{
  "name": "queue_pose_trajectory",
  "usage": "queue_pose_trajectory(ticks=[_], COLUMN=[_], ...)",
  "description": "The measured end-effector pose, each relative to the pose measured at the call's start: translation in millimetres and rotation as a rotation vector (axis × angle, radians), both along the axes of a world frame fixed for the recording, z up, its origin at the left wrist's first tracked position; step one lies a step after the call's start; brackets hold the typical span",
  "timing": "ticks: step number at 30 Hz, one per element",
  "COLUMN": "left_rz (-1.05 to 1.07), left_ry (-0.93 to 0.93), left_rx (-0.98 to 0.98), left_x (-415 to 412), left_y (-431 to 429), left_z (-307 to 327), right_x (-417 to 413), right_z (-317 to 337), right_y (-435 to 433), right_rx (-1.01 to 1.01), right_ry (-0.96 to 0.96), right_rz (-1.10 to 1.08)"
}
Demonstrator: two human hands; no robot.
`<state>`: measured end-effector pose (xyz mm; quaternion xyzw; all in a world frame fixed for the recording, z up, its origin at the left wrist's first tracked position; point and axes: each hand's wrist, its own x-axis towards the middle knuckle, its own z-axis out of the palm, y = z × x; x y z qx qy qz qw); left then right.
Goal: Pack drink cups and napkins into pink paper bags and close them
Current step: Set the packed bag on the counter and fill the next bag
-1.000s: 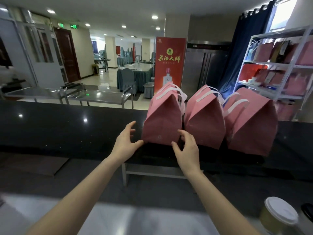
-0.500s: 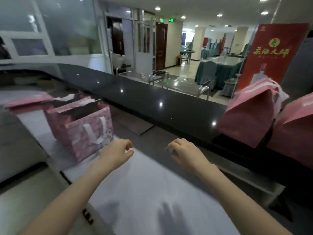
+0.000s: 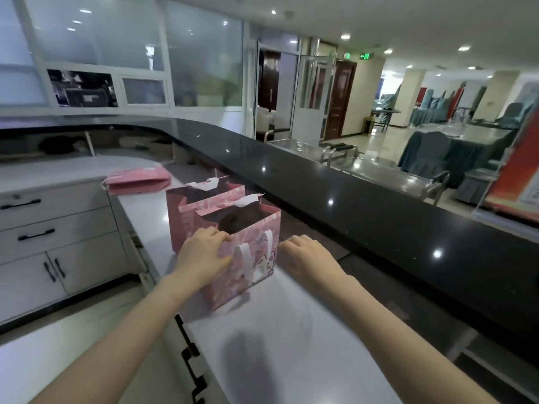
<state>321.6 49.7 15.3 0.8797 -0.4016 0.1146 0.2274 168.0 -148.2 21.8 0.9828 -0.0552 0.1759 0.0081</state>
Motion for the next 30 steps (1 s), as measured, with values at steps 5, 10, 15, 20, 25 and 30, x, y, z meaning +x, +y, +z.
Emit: queue_pose_trajectory(ticks=[5,10,15,20,25,30], left_rz=[-0.096,-0.144,-0.216,-0.298,-0.357,-0.470], left_ry=[-0.040,-0.075,-0.092,-0.092,-0.117,-0.151], left_rx=[0.070,0.255,0.244,0.179,0.071,-0.024], left_x=[43,66,78,88,76,30], left_y=[-17,-36,-42,-39,-38,-46], left_z=[3,-2,-4,-6,-4,14], right_x=[77,137,159,150,109,36], right_z=[1,-10,-19,-11,2,16], right_y=[-4,-12,-21,-26,-32,-35], right_rx=[-0.040,-0.130,-0.195,-0.217,-0.122,-0.099], right_ry=[0.025,0.084,0.184,0.249,0.211,0.105], right_rz=[0.028,0.018,0.049,0.063,0.027,0.008])
